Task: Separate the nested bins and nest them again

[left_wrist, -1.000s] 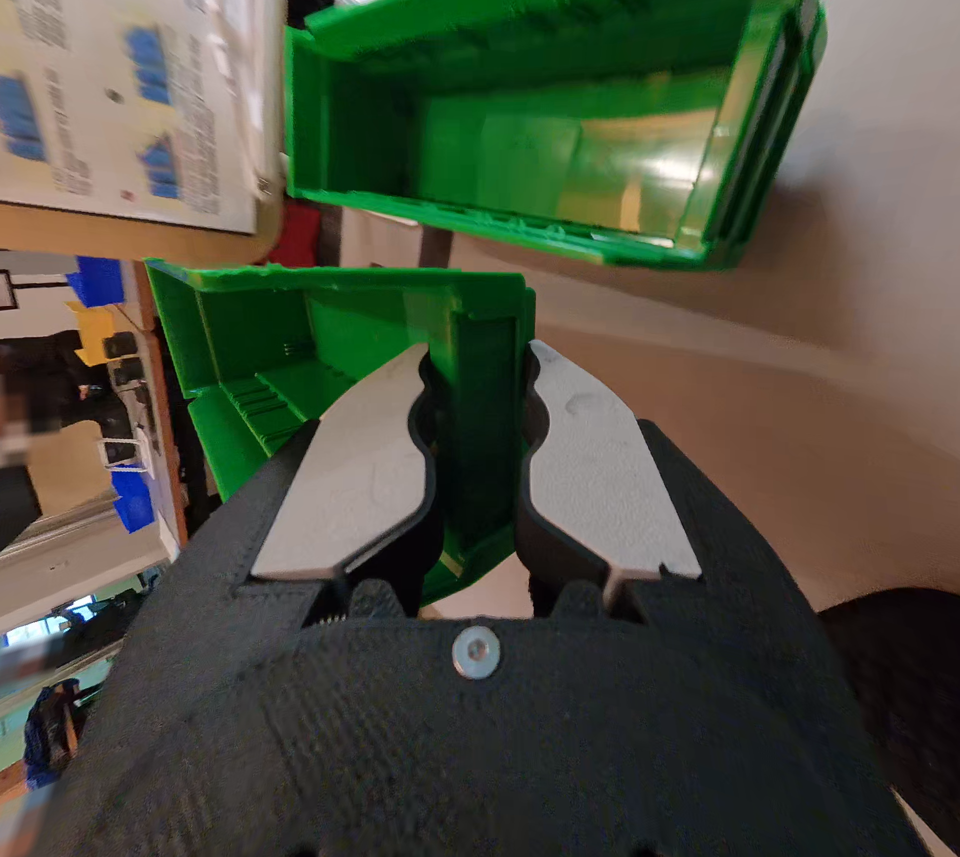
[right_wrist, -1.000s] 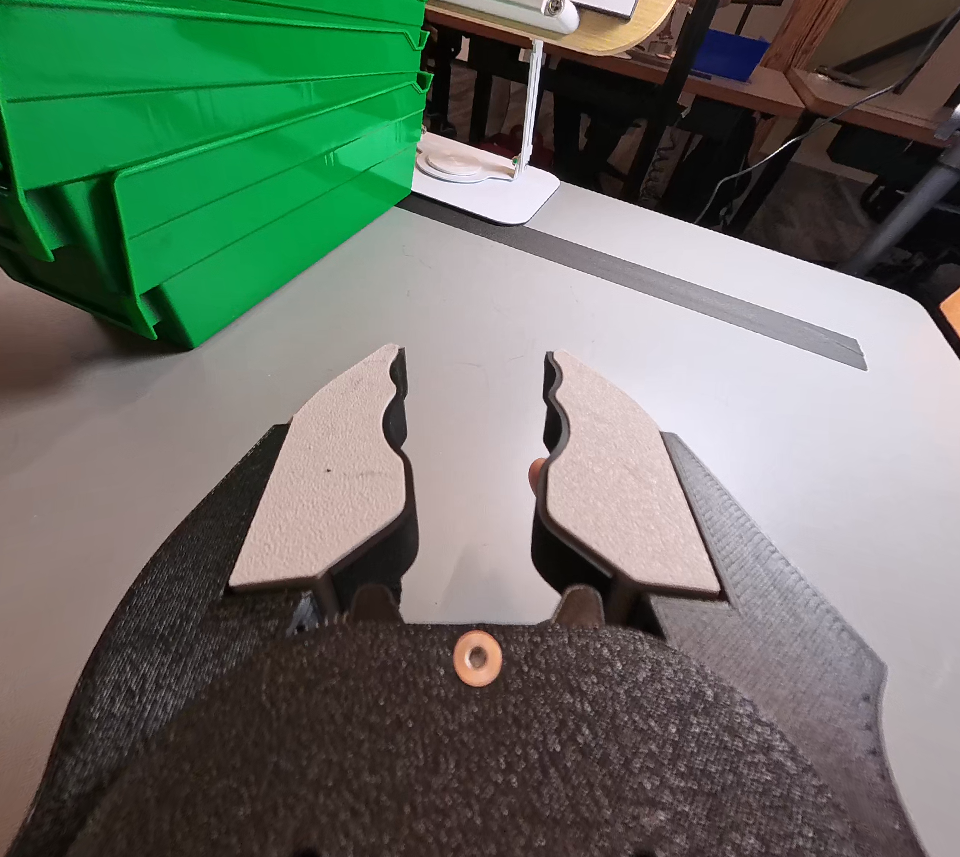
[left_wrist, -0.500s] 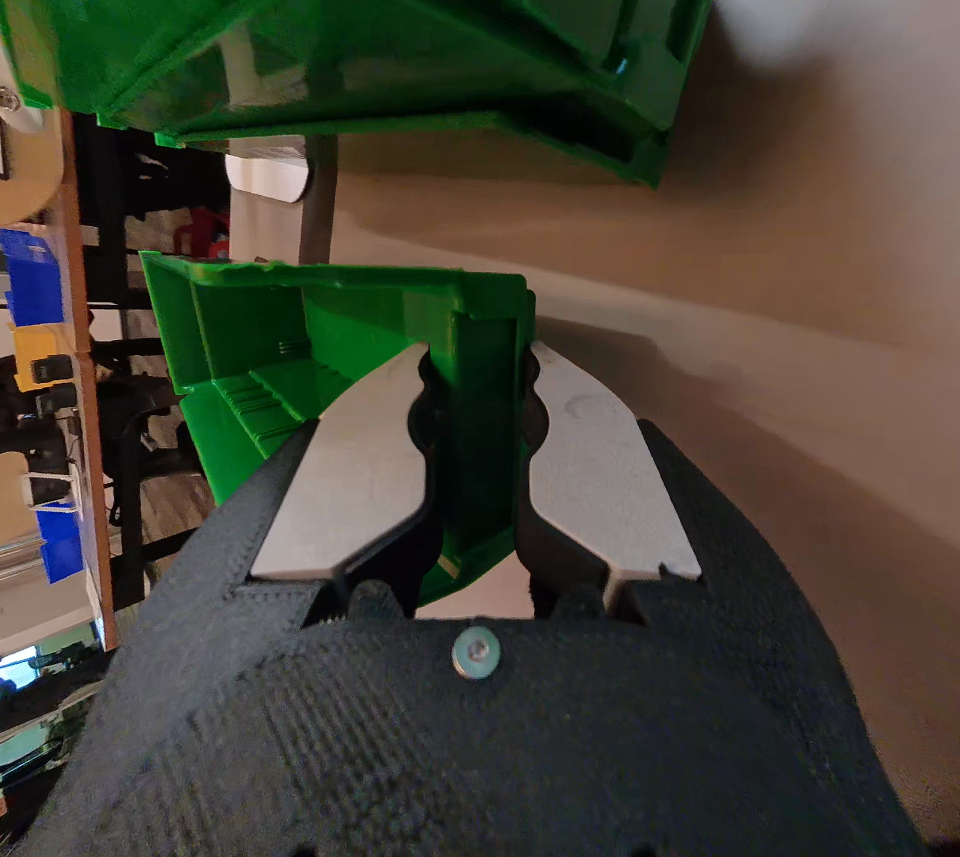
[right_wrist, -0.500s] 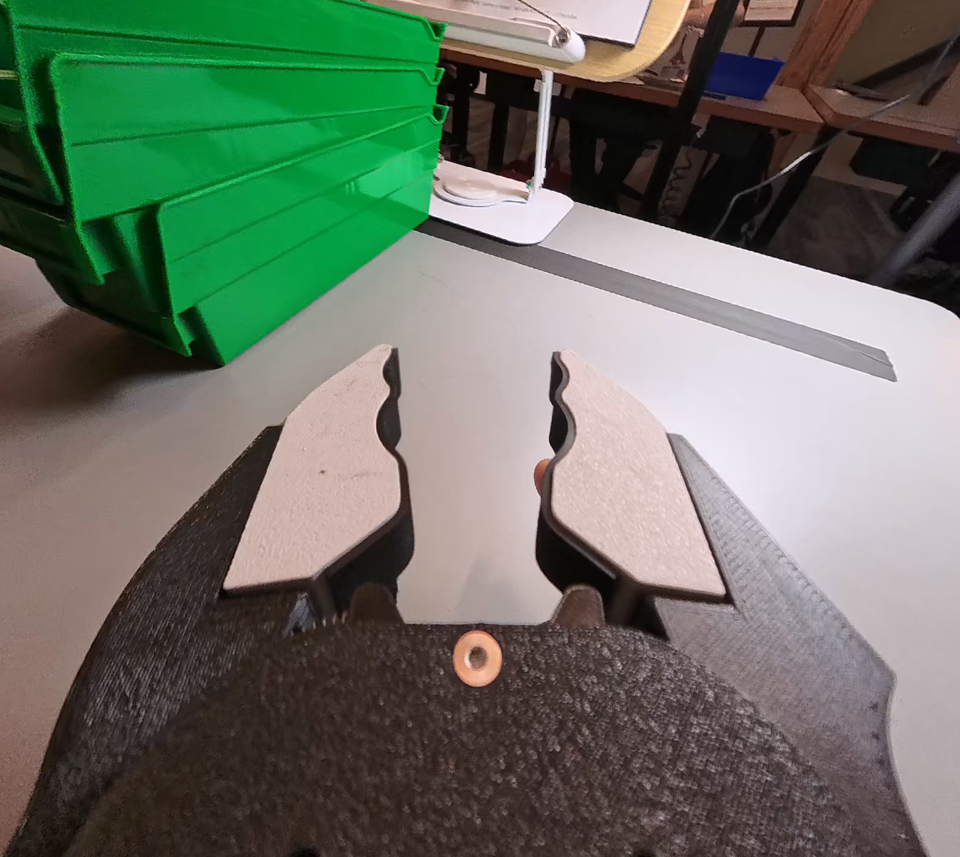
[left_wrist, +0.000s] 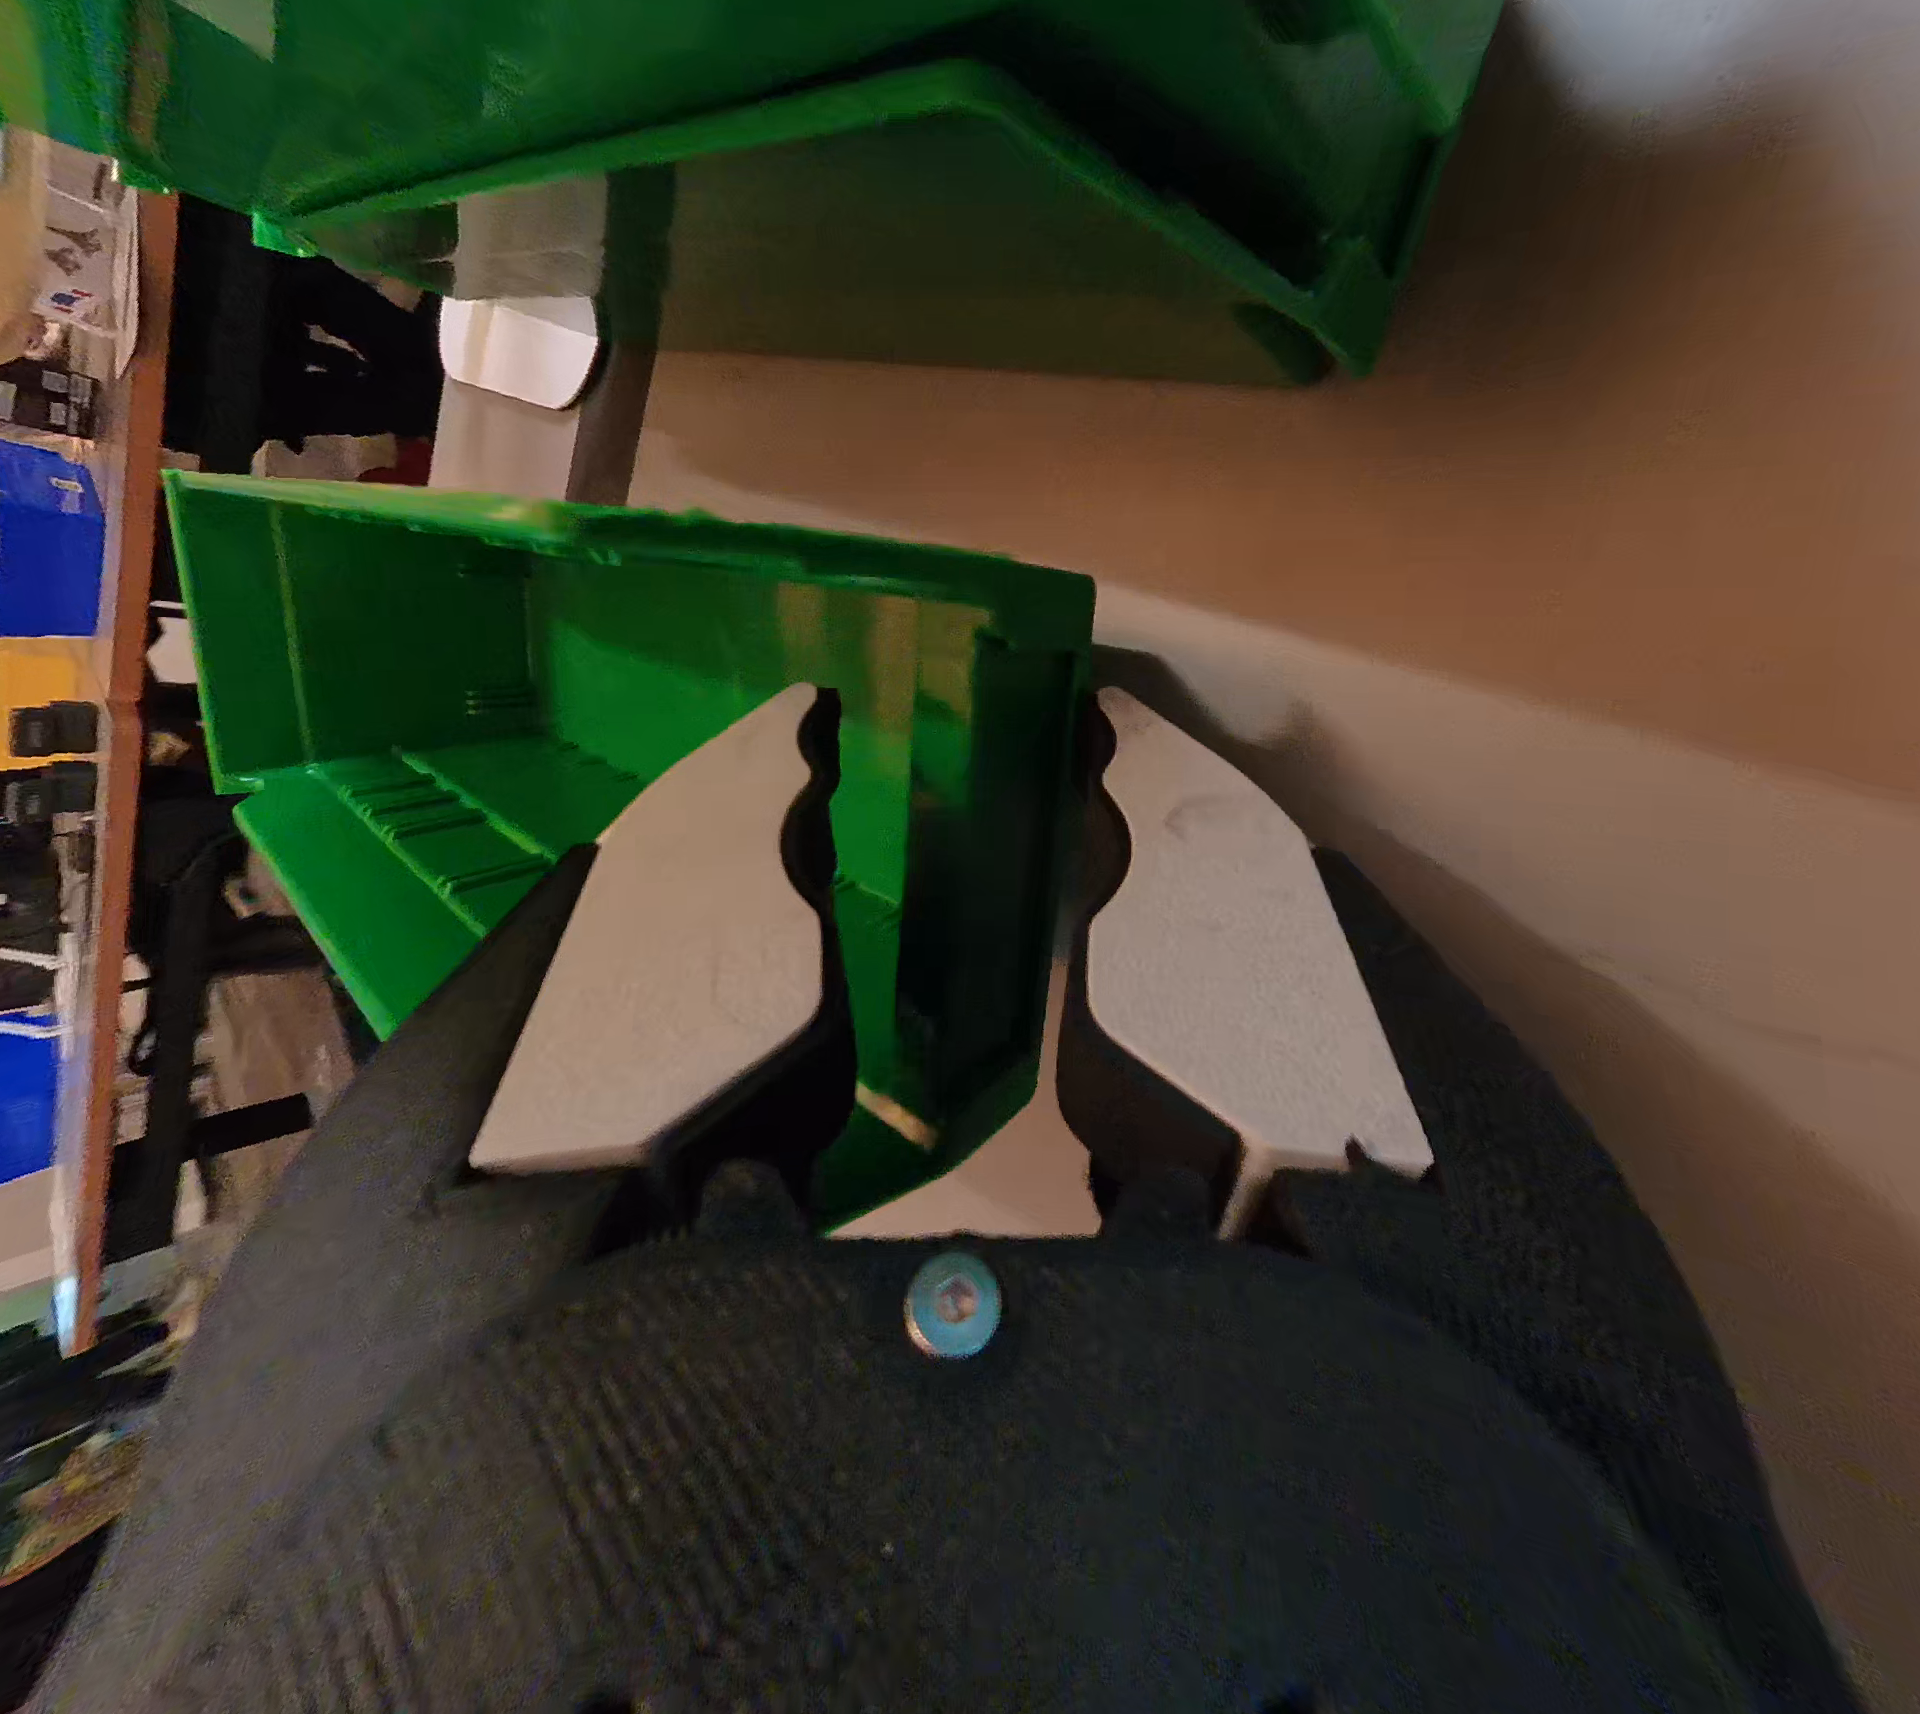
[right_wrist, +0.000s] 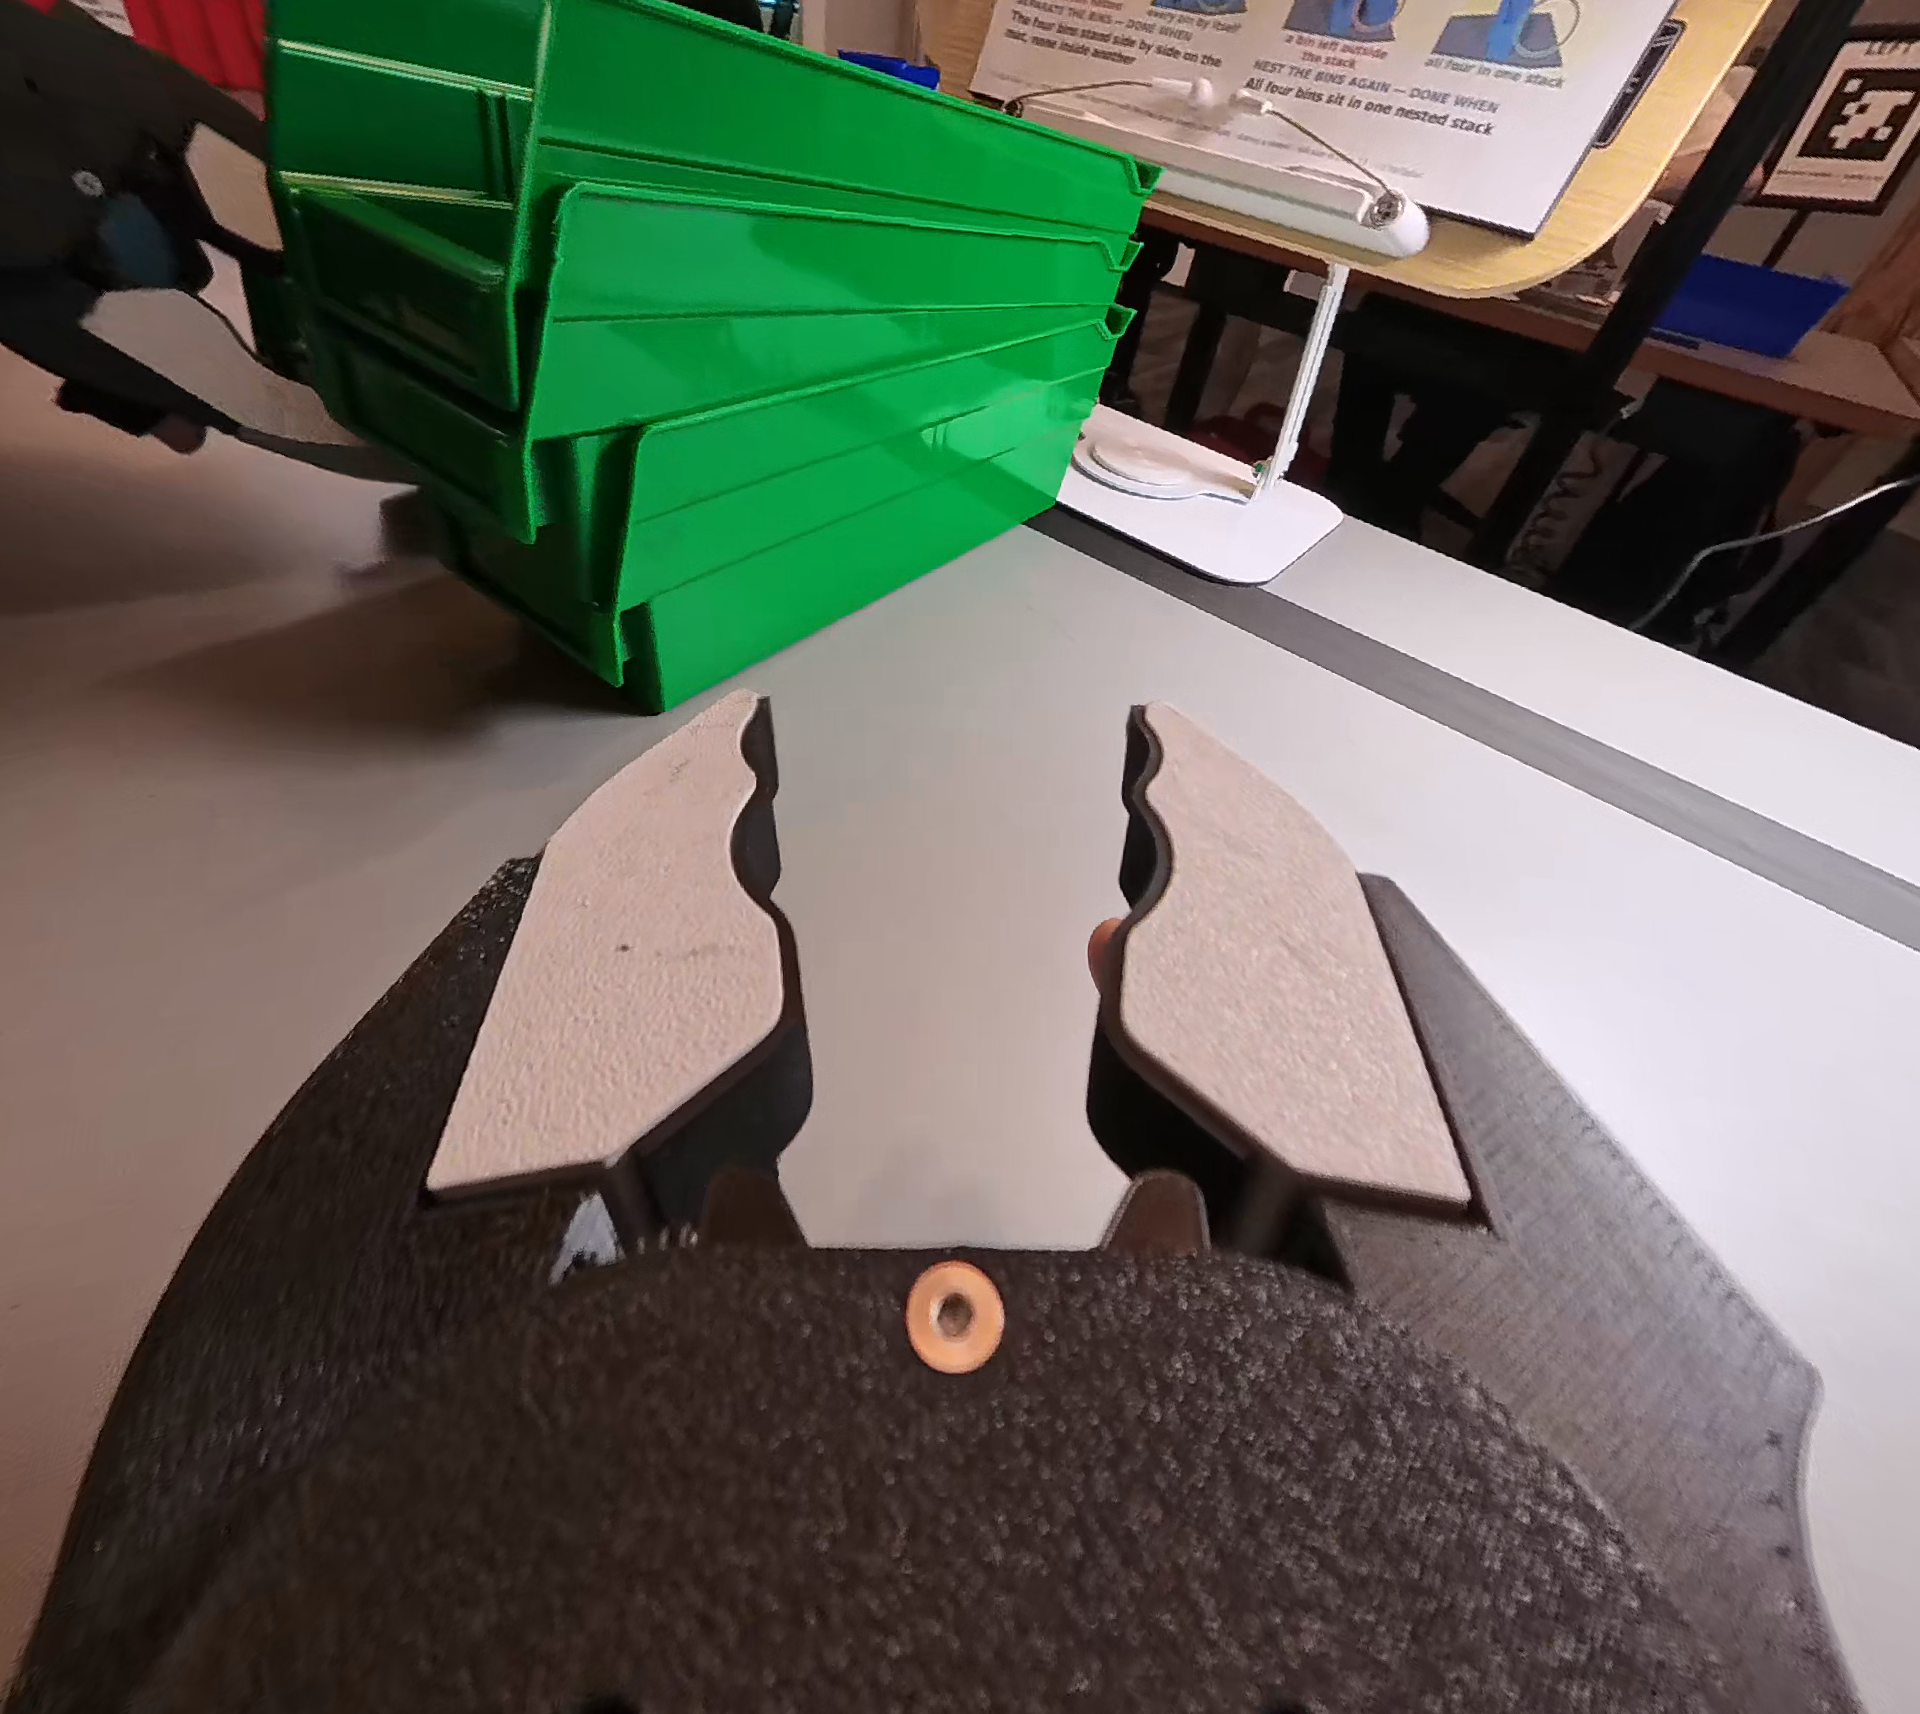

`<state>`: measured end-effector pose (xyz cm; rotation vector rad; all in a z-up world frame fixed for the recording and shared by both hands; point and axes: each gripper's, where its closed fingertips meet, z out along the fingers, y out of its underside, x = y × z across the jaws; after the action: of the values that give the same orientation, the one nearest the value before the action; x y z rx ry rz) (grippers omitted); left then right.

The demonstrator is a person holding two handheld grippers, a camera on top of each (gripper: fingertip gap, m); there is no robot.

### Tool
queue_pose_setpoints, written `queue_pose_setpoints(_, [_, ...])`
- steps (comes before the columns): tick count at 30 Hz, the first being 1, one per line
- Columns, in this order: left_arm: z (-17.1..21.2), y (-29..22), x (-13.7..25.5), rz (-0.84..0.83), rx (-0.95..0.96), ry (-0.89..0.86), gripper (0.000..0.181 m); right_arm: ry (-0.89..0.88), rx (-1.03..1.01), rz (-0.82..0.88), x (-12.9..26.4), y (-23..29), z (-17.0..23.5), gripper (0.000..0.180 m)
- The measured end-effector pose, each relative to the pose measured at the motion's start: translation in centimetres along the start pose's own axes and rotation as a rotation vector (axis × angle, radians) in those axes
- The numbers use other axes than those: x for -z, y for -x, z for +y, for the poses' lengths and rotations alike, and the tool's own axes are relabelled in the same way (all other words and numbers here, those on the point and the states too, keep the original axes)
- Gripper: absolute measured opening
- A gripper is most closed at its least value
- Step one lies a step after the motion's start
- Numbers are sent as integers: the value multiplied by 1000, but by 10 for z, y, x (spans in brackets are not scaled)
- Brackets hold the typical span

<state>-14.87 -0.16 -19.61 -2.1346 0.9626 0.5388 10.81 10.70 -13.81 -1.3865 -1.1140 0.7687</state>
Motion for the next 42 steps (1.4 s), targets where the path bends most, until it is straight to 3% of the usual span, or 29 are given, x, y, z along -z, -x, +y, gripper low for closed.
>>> queue_pose_setpoints(10, [-55, -2, 65, 86, 395, -394, 49, 11, 15, -13, -1, 5, 1, 64])
queue_pose_setpoints(16, [-58, -11, 92, 43, 546, -542, 50, 11, 29, -37, -2, 13, 0, 65])
queue_pose_setpoints(22, [-38, -11, 90, -64, 622, -586, 49, -3, 53, -95, -5, 33, -8, 65])
queue_pose_setpoints(33, [-26, -10, 86, -53, 707, -585, 51, -14, 150, -313, -27, 126, -73, 61])
queue_pose_setpoints(42, [-23, -11, 91, -50, 724, -571, 53, 283, 657, -333, -71, 163, -88, 60])
